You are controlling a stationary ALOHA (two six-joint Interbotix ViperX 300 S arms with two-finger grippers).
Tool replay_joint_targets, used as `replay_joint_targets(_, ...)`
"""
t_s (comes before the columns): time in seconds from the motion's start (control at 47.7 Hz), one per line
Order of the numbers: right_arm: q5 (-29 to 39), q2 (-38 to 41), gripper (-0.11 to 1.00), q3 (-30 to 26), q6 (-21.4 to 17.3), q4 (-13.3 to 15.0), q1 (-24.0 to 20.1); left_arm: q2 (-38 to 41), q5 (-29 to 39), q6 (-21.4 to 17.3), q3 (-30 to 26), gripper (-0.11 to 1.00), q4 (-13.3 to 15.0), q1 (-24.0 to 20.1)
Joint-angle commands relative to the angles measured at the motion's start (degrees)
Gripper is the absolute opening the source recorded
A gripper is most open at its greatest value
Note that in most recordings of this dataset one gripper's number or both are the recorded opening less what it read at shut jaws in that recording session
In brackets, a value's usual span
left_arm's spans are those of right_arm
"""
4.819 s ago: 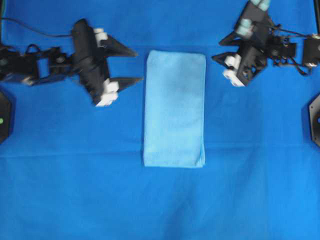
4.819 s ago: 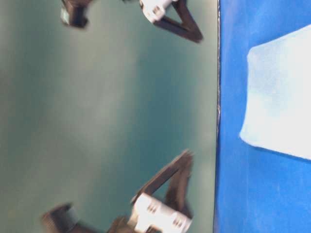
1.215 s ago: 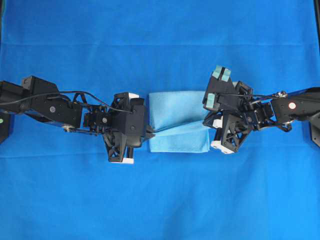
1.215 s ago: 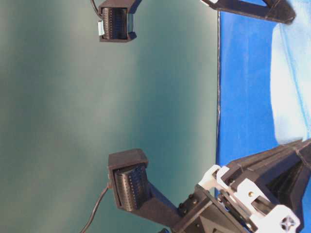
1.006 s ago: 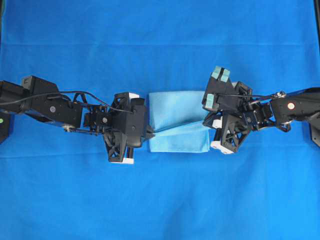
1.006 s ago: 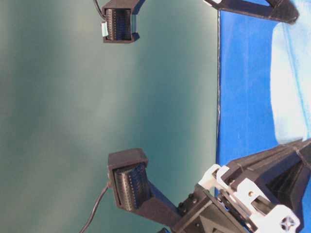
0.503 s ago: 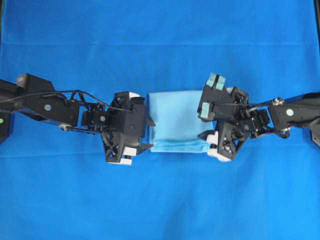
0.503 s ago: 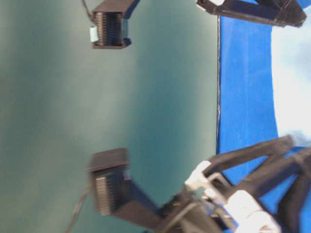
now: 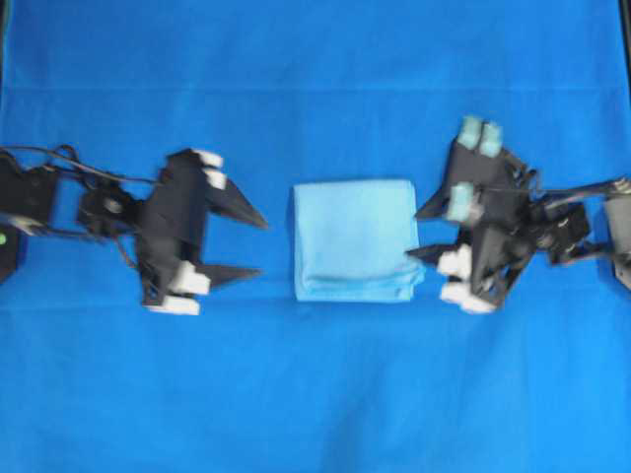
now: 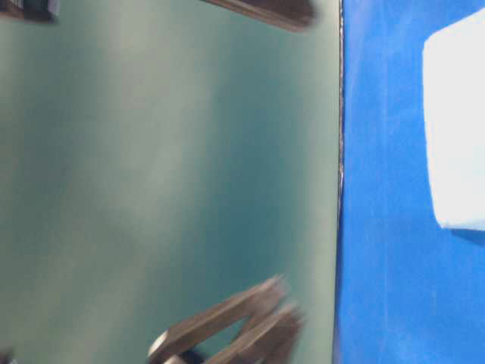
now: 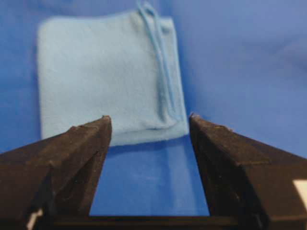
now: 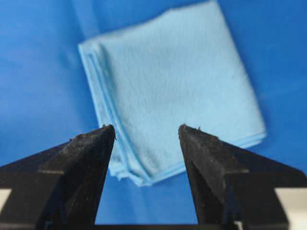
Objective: Fold the light blue towel.
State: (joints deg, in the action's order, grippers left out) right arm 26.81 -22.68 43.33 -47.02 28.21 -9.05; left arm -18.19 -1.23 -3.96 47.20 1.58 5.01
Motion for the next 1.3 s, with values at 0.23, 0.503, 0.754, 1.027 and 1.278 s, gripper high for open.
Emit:
replay_joint_targets(0.23, 0.9, -19.1, 0.60, 5.6, 0.1, 4.6, -0.1, -19.2, -0.3, 0.0, 8.4, 0.63, 0.0, -1.1)
replay_joint_targets(0.503, 1.6, -33.6, 0.60, 14.9, -0.4, 9.6, 0.0, -35.6, 0.1, 0.0, 17.9, 0.63, -0.1, -4.1)
replay_joint_targets(0.754, -1.9, -42.1, 0.60, 23.9, -0.6, 9.9, 2.6, -46.4, 0.4, 0.4, 26.8, 0.63, -0.1, -6.2)
replay_joint_targets(1.027, -6.4, -43.6, 0.60, 27.9, -0.7, 9.6, 6.8, -49.9, 1.1, 1.1, 30.1, 0.63, -0.1, -6.7)
replay_joint_targets(1.278, -6.7, -43.2, 0.60, 28.2, -0.7, 9.5, 6.8, -49.7, 1.1, 1.1, 30.3, 0.63, -0.1, -7.6)
